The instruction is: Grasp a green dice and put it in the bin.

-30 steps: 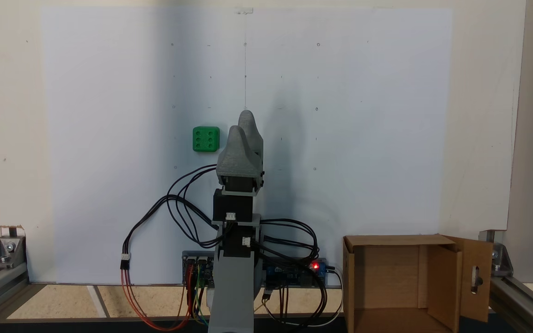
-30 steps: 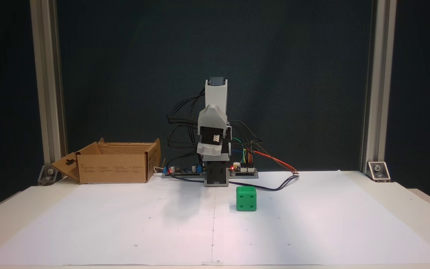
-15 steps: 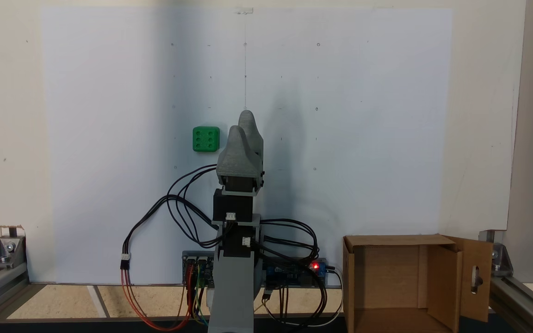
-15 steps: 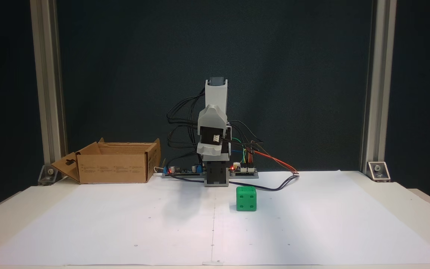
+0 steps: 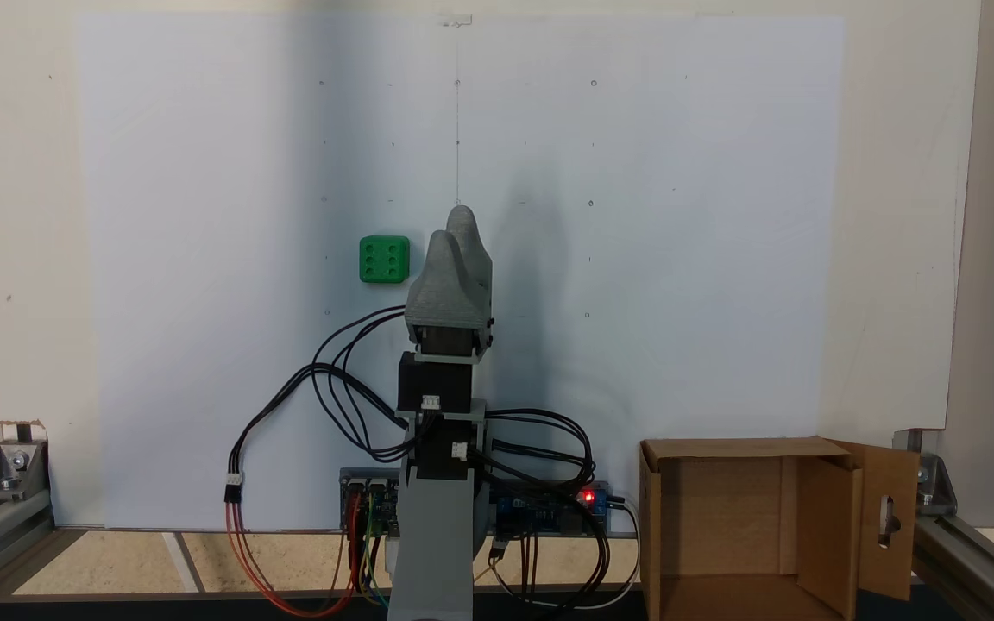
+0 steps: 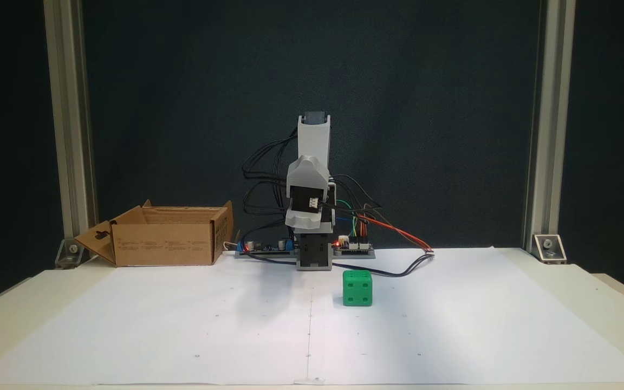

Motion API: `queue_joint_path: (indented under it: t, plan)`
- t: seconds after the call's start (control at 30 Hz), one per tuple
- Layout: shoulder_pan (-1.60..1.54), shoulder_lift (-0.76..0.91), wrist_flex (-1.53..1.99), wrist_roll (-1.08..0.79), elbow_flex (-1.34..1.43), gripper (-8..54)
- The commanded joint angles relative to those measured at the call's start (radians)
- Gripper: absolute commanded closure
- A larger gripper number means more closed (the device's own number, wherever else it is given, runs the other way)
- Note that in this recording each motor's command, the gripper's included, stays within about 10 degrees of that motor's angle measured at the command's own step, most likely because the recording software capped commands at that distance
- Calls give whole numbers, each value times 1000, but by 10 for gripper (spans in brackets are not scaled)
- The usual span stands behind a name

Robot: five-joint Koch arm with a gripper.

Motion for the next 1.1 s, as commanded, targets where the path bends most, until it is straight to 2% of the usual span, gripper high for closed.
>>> queue_joint_path:
  t: [0.0, 0.83, 1.07]
  plan:
    - [14, 107, -9, 40, 38, 18]
    - [14, 107, 64, 40, 35, 35]
    - [-5, 107, 527, 41, -210, 35]
